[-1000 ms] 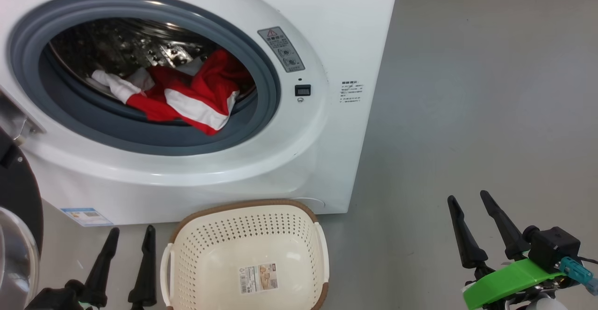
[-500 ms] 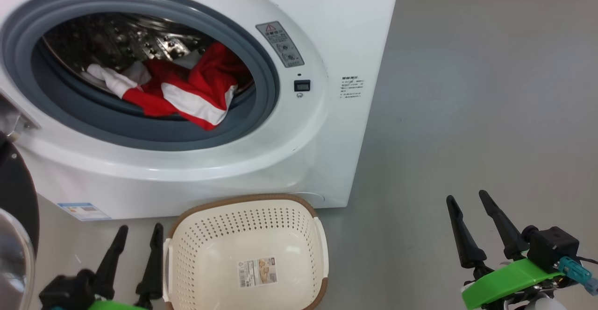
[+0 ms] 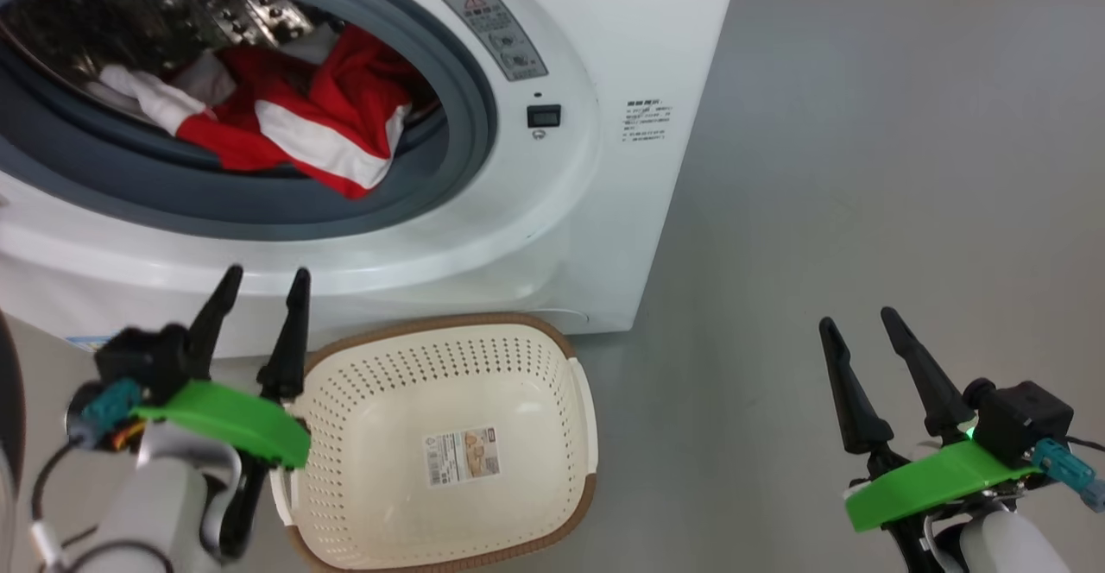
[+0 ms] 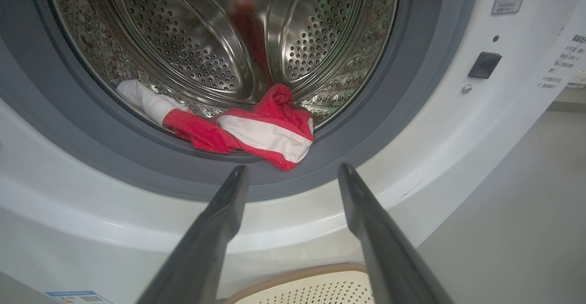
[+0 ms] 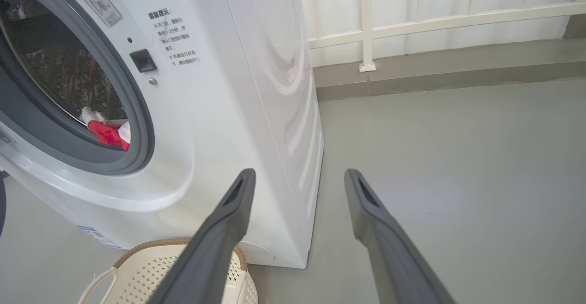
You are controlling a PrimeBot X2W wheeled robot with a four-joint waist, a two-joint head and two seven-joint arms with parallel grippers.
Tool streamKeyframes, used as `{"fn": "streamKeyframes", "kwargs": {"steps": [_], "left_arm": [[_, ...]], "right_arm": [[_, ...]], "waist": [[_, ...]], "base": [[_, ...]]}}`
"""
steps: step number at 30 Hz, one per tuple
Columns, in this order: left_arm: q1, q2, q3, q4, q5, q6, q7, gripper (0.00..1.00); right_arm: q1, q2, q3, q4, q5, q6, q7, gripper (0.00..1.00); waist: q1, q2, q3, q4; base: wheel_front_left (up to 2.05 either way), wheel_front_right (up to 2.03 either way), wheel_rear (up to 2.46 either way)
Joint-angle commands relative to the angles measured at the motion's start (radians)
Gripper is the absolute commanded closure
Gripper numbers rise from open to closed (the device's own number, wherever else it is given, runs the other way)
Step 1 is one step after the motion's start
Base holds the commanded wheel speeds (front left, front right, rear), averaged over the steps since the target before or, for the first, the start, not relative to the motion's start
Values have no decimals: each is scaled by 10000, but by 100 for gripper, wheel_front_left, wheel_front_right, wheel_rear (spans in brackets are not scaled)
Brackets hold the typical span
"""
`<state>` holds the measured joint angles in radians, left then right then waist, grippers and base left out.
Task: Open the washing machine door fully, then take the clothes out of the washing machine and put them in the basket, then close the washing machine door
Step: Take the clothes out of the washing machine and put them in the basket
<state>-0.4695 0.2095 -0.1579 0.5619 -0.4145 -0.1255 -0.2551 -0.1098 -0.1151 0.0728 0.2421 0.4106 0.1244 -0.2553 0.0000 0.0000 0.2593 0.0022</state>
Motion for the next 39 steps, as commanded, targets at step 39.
{"fn": "streamKeyframes", "kwargs": {"steps": [39], "left_arm": [[-7138,1594,-4953,4905,-3389,-52,1524,0]], "right_arm": [[-1774,441,205,-625,-262,63,-65,0]], "waist": [[0,0,2789,-830]], "base": [[0,0,0]]}}
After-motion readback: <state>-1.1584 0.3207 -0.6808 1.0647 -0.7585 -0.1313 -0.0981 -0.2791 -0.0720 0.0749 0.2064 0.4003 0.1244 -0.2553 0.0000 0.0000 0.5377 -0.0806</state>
